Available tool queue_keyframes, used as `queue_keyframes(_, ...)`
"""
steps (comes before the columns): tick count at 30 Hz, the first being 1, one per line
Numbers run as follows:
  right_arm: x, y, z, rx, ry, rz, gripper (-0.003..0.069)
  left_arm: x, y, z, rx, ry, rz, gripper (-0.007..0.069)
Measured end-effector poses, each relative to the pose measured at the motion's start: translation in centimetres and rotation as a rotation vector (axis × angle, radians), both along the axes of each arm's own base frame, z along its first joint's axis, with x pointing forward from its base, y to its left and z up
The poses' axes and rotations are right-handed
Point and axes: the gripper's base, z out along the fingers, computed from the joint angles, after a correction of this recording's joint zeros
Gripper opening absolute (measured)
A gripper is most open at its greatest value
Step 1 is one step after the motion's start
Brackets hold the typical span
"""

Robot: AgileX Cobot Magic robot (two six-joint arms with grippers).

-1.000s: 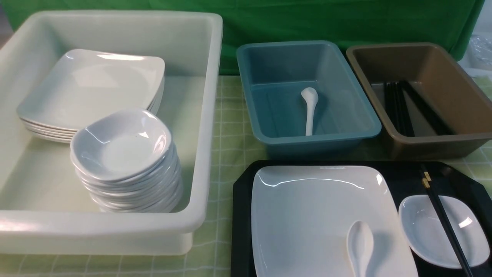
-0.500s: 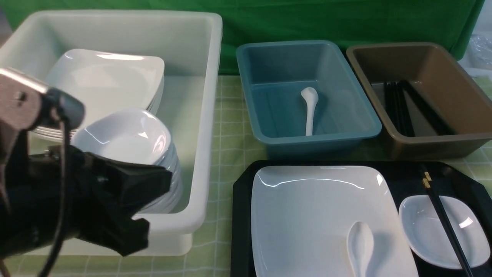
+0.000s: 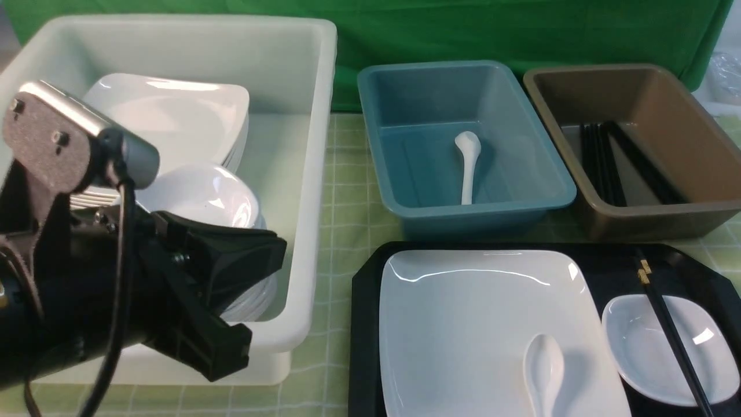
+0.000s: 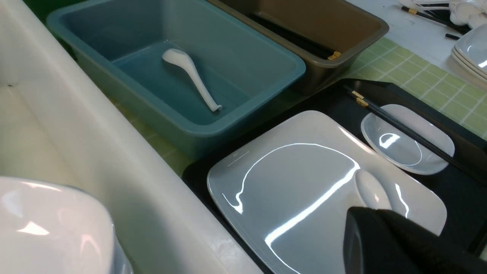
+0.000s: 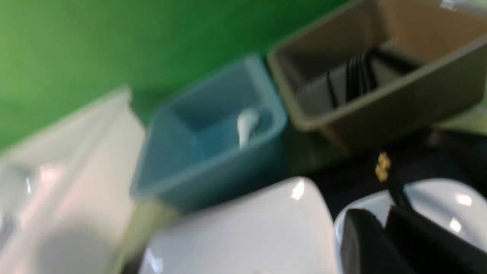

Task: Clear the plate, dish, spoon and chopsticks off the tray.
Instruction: Use the right arm to grab a pair of chopsticks from the plate

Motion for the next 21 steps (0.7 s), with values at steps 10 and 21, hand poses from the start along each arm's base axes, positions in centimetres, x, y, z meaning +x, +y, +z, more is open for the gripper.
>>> queue_keyframes(10, 11.2, 3.5, 3.4, -0.549, 0.638, 0.295, 0.0151, -0.1, 0.0, -0.1, 0.01, 0.004, -0.005, 0.0011)
queue_keyframes(21, 20.5, 0.1, -1.0, -0.482, 0.977, 0.308, 0.0353, -0.3, 0.0, -0.4, 0.03, 0.034, -0.022, 0.0011)
